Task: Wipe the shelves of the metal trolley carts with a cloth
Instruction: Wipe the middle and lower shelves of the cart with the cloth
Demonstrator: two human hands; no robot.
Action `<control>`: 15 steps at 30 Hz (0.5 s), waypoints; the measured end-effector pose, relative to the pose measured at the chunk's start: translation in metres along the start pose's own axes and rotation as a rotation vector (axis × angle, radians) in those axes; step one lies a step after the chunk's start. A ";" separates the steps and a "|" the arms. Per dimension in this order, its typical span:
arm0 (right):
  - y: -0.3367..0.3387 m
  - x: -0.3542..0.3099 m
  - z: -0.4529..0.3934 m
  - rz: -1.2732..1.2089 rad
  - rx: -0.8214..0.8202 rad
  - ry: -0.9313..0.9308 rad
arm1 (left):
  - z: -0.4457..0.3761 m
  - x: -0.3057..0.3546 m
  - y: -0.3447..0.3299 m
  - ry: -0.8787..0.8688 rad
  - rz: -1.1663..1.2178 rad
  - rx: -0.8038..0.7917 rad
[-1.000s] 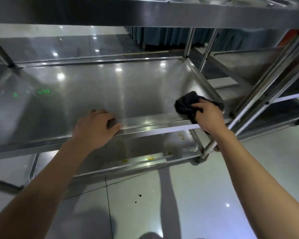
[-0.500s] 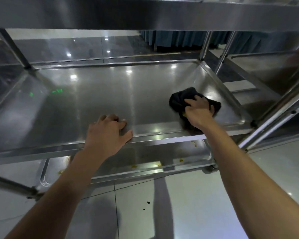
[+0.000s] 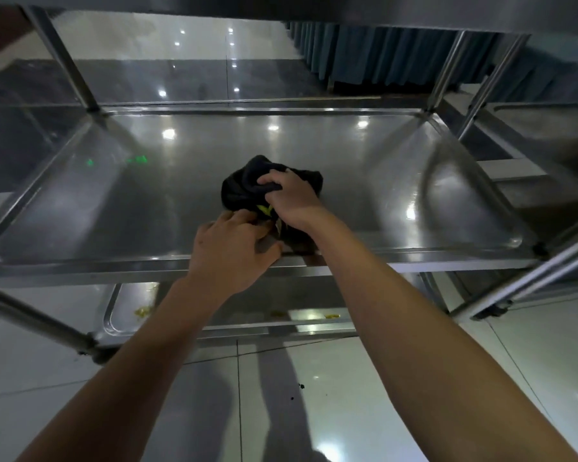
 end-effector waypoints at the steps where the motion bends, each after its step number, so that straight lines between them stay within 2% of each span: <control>1: 0.001 0.002 0.002 0.046 -0.016 0.028 | 0.000 0.000 0.000 0.008 -0.007 0.000; 4: 0.010 0.012 0.006 0.214 -0.034 0.095 | -0.002 0.001 0.001 0.024 -0.025 -0.023; 6: 0.026 0.030 0.008 0.284 -0.019 0.074 | -0.004 0.002 0.004 0.037 -0.010 -0.046; 15: 0.175 0.169 0.063 0.489 0.237 -0.320 | -0.045 0.018 0.011 0.103 -0.048 -0.092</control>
Point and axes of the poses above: each hand's wrist, its own z-axis away from the middle knuckle, its own y-axis out of the back of the hand, x = y × z, the point moved 3 cm from there along -z, towards the middle knuckle, and after that the axes turned 4 degrees about y, right-handed, at the moved point
